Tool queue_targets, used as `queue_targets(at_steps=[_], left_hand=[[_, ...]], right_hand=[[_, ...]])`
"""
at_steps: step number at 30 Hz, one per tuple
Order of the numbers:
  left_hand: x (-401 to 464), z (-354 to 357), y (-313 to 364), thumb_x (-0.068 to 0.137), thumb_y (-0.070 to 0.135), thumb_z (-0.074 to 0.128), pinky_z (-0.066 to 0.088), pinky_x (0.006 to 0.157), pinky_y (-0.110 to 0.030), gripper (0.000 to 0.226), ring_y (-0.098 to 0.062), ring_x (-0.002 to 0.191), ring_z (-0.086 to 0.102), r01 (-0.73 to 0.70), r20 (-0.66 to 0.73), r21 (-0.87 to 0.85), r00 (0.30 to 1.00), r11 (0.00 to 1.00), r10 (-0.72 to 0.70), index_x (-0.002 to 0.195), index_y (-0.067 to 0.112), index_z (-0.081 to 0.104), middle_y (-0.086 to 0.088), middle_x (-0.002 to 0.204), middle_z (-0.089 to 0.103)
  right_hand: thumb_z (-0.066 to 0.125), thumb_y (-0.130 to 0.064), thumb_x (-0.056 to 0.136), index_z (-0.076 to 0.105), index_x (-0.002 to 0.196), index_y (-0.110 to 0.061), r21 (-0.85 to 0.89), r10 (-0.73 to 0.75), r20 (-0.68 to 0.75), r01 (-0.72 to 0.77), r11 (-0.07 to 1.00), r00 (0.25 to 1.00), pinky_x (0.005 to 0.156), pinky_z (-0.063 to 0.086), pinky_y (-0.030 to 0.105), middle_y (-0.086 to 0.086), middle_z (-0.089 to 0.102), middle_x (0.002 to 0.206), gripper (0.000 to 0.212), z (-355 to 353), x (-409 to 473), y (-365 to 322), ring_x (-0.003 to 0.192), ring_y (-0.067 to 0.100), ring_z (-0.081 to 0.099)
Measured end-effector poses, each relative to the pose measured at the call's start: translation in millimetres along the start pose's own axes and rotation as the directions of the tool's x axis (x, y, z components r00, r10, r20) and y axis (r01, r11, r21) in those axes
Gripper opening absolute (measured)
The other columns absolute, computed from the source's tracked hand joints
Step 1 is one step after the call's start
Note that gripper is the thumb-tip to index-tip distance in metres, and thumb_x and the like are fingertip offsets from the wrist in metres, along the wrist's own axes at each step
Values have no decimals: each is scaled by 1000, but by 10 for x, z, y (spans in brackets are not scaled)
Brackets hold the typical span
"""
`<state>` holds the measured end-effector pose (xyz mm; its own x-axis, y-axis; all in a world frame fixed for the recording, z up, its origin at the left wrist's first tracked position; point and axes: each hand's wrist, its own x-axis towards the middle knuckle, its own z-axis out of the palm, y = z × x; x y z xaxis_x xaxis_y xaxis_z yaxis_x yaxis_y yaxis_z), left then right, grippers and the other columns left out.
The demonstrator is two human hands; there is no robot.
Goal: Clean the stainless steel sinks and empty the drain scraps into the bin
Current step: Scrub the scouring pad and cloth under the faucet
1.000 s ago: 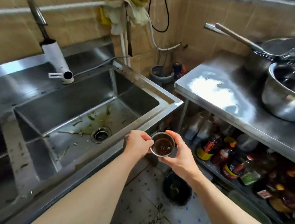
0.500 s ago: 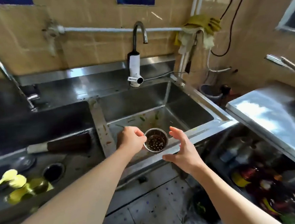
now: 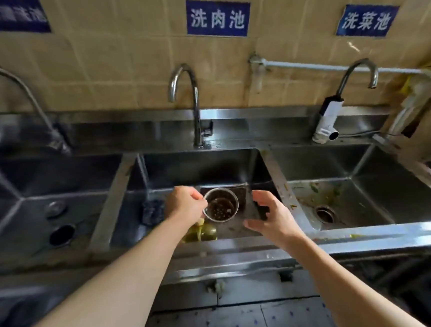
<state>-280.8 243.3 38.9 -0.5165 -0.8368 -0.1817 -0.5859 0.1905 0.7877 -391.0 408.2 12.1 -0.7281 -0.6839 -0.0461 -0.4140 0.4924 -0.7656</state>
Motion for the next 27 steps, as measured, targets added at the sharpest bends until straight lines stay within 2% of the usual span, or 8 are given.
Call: queue_targets(at_steps=[4,10,14,15,17,19,25,27], left_hand=[[100,-659,-445,81,8,70,60,73,-39,21,-17,66,70,75,-63,-35,995,997,-77,65,19,64,-4,67,70],[204,-1501,-1038,82,9,69,60,72,-34,5,-16,63,68,177,-186,-79,964,981,-189,80,13,72,-3,64,68],[308,-1890,-1408,82,5,69,60,71,-36,12,-17,58,68,247,-234,-162,931,955,-280,73,13,68,-6,63,68],[344,-1984,-1496,82,4,68,60,67,-33,16,-14,53,66,262,-247,-182,921,948,-302,70,13,65,-5,61,66],[404,-2177,-1657,84,0,65,54,49,-19,19,-5,37,58,284,-258,-236,904,929,-342,69,11,61,-5,58,61],[451,-2334,-1794,84,-1,64,47,39,-16,19,-1,30,51,294,-276,-273,888,916,-367,69,10,60,-5,56,59],[758,-2807,-2265,84,0,65,46,45,-21,23,-11,44,58,353,-329,-303,833,885,-445,66,14,59,-4,53,60],[940,-2964,-2381,84,1,65,51,48,-22,23,-13,49,59,365,-344,-292,822,884,-454,66,15,60,-5,56,61]], right_hand=[[79,-15,75,47,135,-19,8,-56,49,55,998,997,101,37,23,-1,53,135,67,541,63,-485,123,13,48],[78,-19,75,51,131,-22,-18,-129,148,133,991,981,97,39,24,-3,55,129,62,1270,204,-1139,118,14,50],[75,-20,79,49,133,-22,-54,-175,238,193,980,955,92,35,19,-3,53,129,60,1666,336,-1460,118,13,49],[75,-21,79,50,132,-21,-63,-192,255,214,975,948,92,36,20,-1,53,130,59,1775,389,-1538,117,14,49],[75,-24,79,49,134,-21,-81,-208,297,242,967,932,95,36,23,0,52,133,60,2013,500,-1695,120,16,49],[74,-24,81,48,135,-21,-88,-222,332,264,960,917,96,37,25,0,51,135,61,2225,592,-1835,122,17,48],[70,-24,84,45,137,-18,-59,-234,411,282,957,881,92,35,19,1,50,135,59,2950,962,-2260,123,16,47],[69,-24,86,43,139,-18,-41,-228,437,272,961,870,98,37,23,2,48,137,60,3202,1151,-2386,125,17,46]])
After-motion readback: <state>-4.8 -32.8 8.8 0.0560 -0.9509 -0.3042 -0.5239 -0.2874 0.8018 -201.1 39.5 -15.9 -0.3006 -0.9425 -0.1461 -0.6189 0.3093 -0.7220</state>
